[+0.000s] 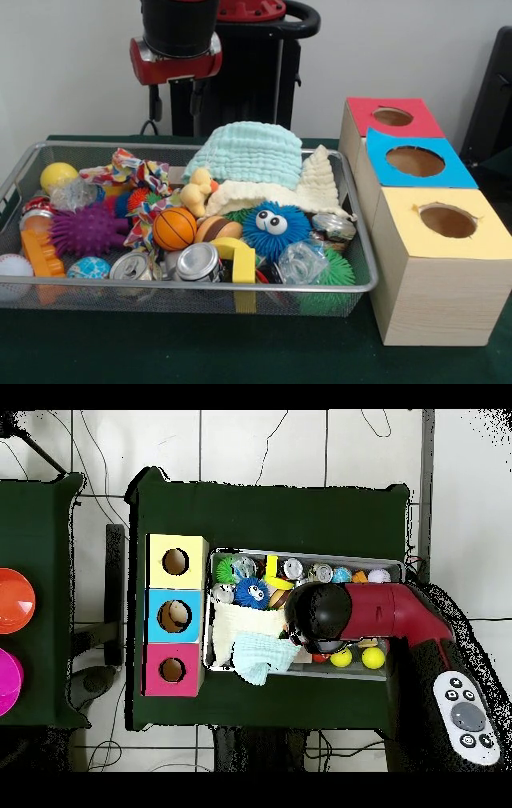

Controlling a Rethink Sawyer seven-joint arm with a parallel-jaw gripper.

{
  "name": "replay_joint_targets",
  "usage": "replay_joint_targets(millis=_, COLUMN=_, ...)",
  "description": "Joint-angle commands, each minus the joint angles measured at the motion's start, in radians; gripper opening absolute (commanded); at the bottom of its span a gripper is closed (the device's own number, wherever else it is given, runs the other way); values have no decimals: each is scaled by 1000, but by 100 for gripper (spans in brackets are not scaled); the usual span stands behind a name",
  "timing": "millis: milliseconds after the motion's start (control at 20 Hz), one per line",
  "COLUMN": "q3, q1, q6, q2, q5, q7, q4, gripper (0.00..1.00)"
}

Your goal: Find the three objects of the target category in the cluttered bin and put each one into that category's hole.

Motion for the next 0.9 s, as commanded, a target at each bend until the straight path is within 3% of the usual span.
replay_joint_targets(millis=50, q3=2, q1=-21, q6=31, q2=17, q5=34, q7=15, q4=58, gripper=100)
replay_joint_targets(millis=150, q3=-1, q1=-16, q6=29, q2=10, q5=33, q7=19, q4=59, gripper=100)
replay_joint_targets(millis=800, q3=24, q1=-54, q6=-209, q2=30, q5=53, q7=75, q4=137, gripper=100)
replay_joint_targets(millis=900, q3=41, q1=-75, q6=-302, q2=40, q5=61, q7=86, q4=162, gripper=100)
